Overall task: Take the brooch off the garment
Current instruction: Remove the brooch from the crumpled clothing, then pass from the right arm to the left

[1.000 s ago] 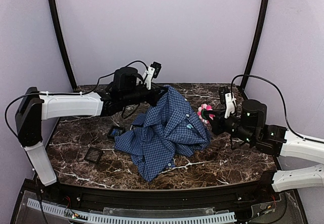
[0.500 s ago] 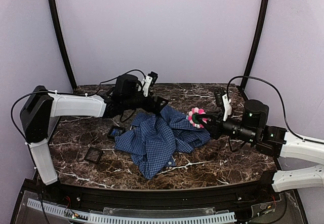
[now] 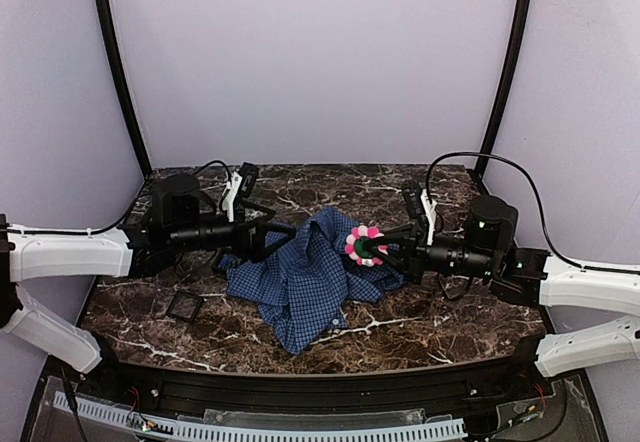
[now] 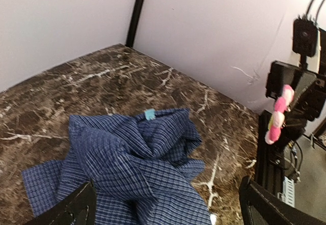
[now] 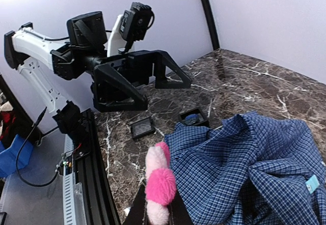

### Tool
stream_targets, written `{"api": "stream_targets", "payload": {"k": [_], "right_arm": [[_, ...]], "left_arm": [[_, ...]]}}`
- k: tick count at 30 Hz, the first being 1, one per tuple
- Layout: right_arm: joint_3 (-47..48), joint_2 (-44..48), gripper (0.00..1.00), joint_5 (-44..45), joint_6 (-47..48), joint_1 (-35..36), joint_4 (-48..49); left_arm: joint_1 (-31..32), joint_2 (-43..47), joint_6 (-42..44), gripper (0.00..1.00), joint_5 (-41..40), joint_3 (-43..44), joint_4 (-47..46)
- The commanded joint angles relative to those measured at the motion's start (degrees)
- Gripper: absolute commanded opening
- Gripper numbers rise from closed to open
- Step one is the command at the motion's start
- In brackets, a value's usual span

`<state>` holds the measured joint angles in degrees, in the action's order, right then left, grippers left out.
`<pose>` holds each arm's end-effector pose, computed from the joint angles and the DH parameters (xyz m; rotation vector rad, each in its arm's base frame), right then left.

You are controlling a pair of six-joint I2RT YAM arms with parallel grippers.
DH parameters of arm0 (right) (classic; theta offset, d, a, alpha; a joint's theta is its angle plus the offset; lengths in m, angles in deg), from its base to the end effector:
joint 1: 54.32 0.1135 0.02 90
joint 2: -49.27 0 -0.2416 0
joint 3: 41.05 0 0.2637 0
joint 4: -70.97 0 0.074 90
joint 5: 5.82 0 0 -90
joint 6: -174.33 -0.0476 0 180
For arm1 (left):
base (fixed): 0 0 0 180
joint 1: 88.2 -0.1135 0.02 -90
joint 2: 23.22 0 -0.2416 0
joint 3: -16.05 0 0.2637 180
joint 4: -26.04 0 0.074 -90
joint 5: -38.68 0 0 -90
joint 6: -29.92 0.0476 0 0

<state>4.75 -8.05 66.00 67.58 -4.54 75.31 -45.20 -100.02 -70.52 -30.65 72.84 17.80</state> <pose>0.1606 0.2129 0.2493 -0.7577 1.6590 1.1152 0.2289 -0.2364 0.2343 0.7830 1.7013 -0.9791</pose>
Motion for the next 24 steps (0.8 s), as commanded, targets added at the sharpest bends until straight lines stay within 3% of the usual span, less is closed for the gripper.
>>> {"api": "stream_targets", "payload": {"k": [1, 12, 16, 18, 24], "right_arm": [[0.57, -3.44, 0.0, -10.45, 0.73, -0.2, 6.16], [2.19, -8.85, 0.0, -14.68, -0.46, 1.9, 11.16], [2.08, -9.25, 0.0, -15.47, -1.07, 2.12, 12.89], [2.08, -9.68, 0.0, -15.58, -1.34, 2.29, 13.55], [1.82, -10.6, 0.0, -15.8, -1.71, 2.82, 15.27]], "left_arm": [[2.21, 1.95, -3.73, 0.99, 12.4, -3.98, -5.0], [9.77, 0.67, -1.14, 0.95, 16.74, -3.4, -8.3], [10.5, -1.7, -1.24, 0.8, 17.1, -1.71, -8.14], [10.84, -2.86, -1.38, 0.66, 17.53, -0.66, -8.17], [11.37, -5.53, -2.21, 0.59, 18.32, 1.71, -8.75]]}}
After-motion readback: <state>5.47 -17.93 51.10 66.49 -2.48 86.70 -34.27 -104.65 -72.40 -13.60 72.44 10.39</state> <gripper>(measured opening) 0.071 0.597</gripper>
